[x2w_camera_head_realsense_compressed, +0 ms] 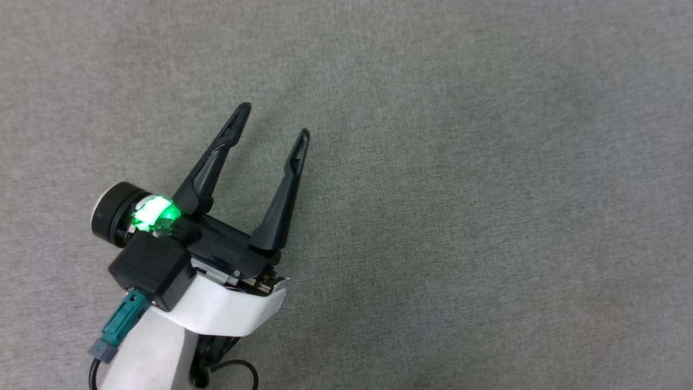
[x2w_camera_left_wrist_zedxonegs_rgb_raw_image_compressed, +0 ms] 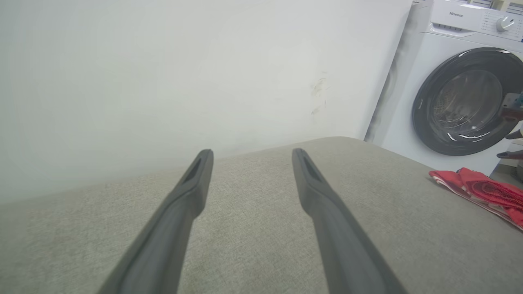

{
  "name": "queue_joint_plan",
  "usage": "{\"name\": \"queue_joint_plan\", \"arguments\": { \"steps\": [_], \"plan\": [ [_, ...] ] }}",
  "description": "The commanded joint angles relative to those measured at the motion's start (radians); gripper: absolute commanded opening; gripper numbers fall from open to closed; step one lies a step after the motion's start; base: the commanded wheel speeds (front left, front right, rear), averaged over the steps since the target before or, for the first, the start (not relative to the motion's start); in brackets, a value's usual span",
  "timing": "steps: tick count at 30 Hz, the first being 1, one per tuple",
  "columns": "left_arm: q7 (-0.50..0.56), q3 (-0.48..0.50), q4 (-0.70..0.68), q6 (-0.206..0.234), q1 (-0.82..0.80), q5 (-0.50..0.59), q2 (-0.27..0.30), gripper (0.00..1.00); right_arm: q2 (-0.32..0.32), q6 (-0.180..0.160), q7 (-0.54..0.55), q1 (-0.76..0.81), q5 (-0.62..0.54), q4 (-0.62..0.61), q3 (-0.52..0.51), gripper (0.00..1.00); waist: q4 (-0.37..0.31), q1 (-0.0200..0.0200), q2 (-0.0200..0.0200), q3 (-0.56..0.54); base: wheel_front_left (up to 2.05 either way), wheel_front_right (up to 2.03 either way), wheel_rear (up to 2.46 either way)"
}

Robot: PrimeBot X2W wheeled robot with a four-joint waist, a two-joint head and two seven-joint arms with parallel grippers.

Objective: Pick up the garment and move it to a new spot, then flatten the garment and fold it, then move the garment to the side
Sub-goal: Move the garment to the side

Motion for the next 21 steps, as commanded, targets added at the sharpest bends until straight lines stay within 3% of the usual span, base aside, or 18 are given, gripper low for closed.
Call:
{"name": "queue_joint_plan", "arguments": {
  "steps": [1, 5, 10, 21],
  "plan": [
    [-0.002, 0.009, 0.006, 0.001, 0.018, -0.004, -0.007, 1.00, 0.009, -0.001, 0.002, -0.013, 0.004, -0.017, 0.005, 1.00, 0.004, -0.0001, -0.0001, -0.046, 0.00, 0.00, 0.00],
    [-0.002, 0.059, 0.037, 0.005, 0.059, -0.010, -0.029, 1.00, 0.053, -0.001, -0.010, -0.029, 0.026, -0.090, 0.010, 1.00, 0.019, -0.0001, -0.0001, -0.138, 0.00, 0.00, 0.00],
    [-0.002, 0.129, 0.066, 0.014, 0.128, -0.009, -0.062, 1.00, 0.155, -0.001, -0.061, -0.019, 0.084, -0.211, 0.022, 1.00, 0.048, -0.0001, -0.0001, -0.252, 0.00, 0.00, 0.00],
    [-0.002, 0.258, 0.108, 0.032, 0.270, 0.005, -0.108, 1.00, 0.458, -0.001, -0.267, 0.118, 0.164, -0.464, 0.047, 1.00, 0.116, -0.0001, -0.0001, -0.417, 0.00, 0.00, 0.00]
  ]
}}
